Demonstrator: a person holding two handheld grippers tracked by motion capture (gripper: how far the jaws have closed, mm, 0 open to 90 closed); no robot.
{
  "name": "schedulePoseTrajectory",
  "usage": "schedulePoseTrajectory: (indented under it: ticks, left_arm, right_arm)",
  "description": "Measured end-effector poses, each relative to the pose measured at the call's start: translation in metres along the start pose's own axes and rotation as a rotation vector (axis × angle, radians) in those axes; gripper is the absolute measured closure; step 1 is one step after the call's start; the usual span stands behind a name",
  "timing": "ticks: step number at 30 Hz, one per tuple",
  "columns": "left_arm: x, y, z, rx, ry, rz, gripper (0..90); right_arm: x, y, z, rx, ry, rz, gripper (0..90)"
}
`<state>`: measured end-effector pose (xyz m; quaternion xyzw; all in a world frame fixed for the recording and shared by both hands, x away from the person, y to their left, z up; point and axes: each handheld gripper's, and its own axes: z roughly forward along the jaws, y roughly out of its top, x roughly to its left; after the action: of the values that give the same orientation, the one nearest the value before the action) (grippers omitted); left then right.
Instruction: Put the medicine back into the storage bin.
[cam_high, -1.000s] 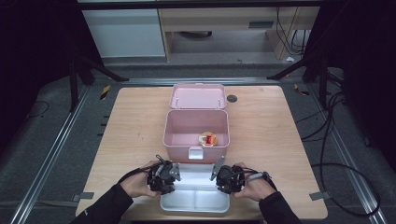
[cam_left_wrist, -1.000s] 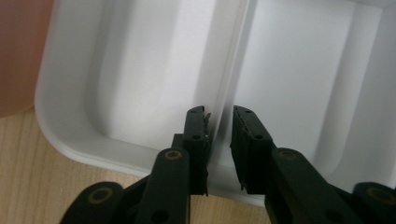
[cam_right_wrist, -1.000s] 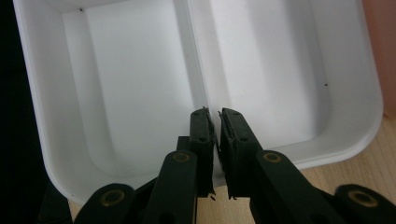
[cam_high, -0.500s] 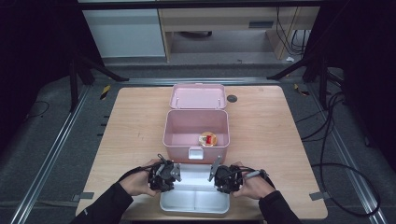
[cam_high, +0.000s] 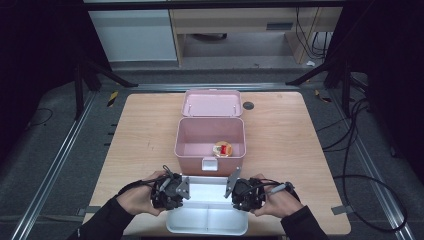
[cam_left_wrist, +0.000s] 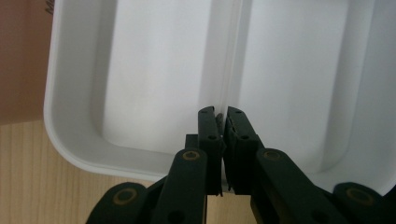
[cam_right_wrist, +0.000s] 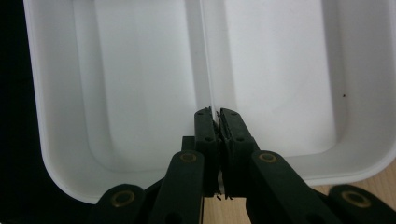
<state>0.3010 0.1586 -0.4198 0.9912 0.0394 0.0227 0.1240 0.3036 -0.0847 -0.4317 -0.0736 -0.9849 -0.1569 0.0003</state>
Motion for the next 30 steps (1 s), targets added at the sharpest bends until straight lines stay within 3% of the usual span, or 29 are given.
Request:
schedulePoseTrajectory:
  ticks: [5,11,16,22,30]
  left_arm:
    - [0.0,0.005,-0.021,-0.006,0.013,0.002,85.0]
    - [0.004,0.011,-0.044,-0.008,0.021,0.023,86.1]
    - [0.022,0.014,-0.06,-0.022,0.036,0.01,86.4]
    - [0.049,0.016,-0.078,-0.031,0.031,0.001,86.3]
    - [0.088,0.022,-0.094,-0.037,0.033,-0.009,85.9]
  right_arm:
    - [0.007,0.005,-0.02,-0.003,-0.005,0.01,87.2]
    - [0.004,0.011,-0.044,-0.024,-0.026,0.001,86.6]
    - [-0.011,0.017,-0.06,-0.041,-0.05,-0.011,86.5]
    - [-0.034,0.029,-0.077,-0.052,-0.071,-0.058,87.5]
    - [-0.063,0.041,-0.097,-0.061,-0.098,-0.068,87.8]
